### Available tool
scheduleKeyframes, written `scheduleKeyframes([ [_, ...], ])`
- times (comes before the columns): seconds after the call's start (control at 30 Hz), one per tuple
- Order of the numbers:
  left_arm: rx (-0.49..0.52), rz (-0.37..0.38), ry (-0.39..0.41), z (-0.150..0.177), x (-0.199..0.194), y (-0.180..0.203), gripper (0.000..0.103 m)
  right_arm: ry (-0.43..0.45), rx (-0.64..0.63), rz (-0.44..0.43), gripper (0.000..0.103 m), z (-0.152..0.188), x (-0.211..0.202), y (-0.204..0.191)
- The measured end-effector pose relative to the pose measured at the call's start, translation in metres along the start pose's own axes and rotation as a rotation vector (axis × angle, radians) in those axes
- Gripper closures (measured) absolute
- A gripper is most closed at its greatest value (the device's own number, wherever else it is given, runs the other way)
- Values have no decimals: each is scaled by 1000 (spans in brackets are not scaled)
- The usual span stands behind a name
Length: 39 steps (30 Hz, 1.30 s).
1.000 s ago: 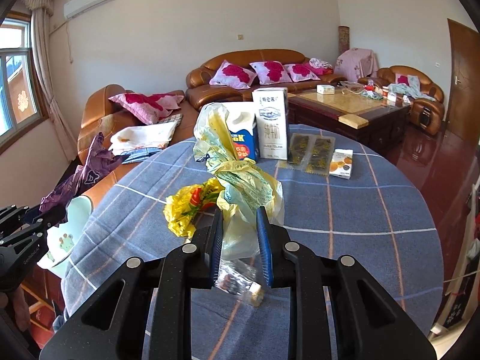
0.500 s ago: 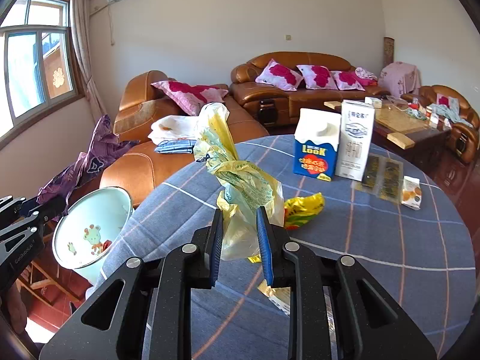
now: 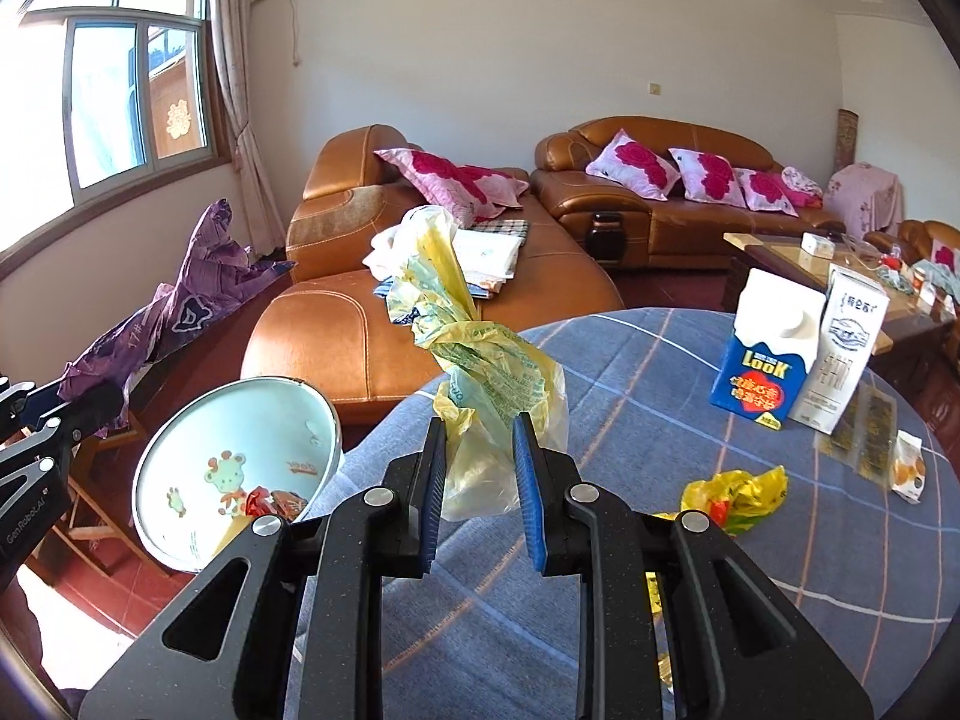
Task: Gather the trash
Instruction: 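Carry the purple wrapper and yellow-green bag over the wastebasket, then open both grippers to drop the wrapper and bag into the wastebasket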
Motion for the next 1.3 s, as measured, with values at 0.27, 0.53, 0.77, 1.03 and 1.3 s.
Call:
scheduleKeyframes([
  [0.27,-16,-49,-16,4,6,-19,82,-22,-47,-46,80,-1,21,-23],
  [0.53,-25,-91,-30,6,9,-33,82,-25,-95,-75,80,-3,32,-43],
  [0.77,-28,-115,-41,9,11,-39,82,-29,-135,-93,80,-3,38,-54],
  [1.03,-42,-148,-62,14,17,-48,82,-34,-179,-109,80,-1,43,-67],
  [1.3,-56,-157,-81,17,24,-53,82,-43,-213,-133,79,3,49,-81],
])
Point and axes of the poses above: each gripper's, at about its wrist camera, not at the fingertips, and x roughly the way its jaws point, y to its right, z to its underside, the point moved 6 cm from there along x, roughly the way its jaws point, and after that the axes turned 3 degrees about -y, right-handed, at the moved point
